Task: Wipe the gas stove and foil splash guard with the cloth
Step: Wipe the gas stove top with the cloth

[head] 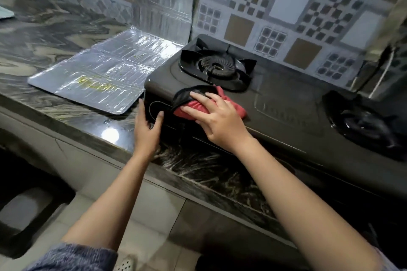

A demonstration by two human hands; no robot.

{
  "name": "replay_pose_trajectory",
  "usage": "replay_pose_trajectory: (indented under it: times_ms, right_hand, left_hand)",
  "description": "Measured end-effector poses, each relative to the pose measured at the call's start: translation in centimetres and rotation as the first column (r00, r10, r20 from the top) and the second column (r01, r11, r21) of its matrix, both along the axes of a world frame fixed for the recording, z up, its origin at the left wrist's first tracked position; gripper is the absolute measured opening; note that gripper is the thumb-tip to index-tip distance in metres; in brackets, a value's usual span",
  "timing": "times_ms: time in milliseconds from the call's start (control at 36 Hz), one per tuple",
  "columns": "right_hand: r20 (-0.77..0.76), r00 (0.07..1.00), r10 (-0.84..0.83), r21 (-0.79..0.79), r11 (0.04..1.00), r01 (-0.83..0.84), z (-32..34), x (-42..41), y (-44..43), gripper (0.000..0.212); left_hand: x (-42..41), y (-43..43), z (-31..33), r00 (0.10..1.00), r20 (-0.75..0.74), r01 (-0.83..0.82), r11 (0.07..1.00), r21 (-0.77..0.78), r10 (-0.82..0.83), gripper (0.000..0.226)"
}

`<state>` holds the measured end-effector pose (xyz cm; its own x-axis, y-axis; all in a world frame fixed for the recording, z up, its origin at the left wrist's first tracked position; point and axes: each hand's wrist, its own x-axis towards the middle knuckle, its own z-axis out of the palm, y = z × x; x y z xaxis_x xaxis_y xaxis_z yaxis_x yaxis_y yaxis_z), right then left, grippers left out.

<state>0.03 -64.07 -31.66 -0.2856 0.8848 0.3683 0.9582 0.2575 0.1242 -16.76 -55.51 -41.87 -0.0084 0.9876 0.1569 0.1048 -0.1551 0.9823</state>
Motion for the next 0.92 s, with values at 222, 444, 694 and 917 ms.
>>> replay_pose_trajectory:
  times_ms: [222, 444, 694, 917]
  right_hand:
    - [-0.01, 0.991, -0.136, 0.048, 0.989, 0.137, -0.5, 3.6, -4.8, 0.05]
    - [-0.021, 0.967, -0.254, 0.07, 0.964, 0.255, -1.1, 6.5, -8.9, 0.053]
    - [-0.148, 0.923, -0.356, 0.13, 0.918, 0.375, -1.9, 8.1, -12.0, 0.055]
    - [-0.252, 0.84, -0.48, 0.133, 0.843, 0.522, -2.1, 8.3, -14.4, 0.061]
  left_hand:
    - [0.7, -1.0, 0.6, 0.999, 0.0, -0.041, 0.999, -0.019, 0.041, 0.068]
    - [1.2, -1.4, 1.1, 0.997, -0.006, -0.081, 0.996, -0.044, 0.081, 0.067]
    - [1.3, -1.6, 1.2, 0.994, -0.092, -0.067, 0.997, -0.031, 0.064, 0.07]
    - [0.4, -1.8, 1.7, 0.995, -0.095, 0.004, 0.999, -0.048, -0.008, 0.074]
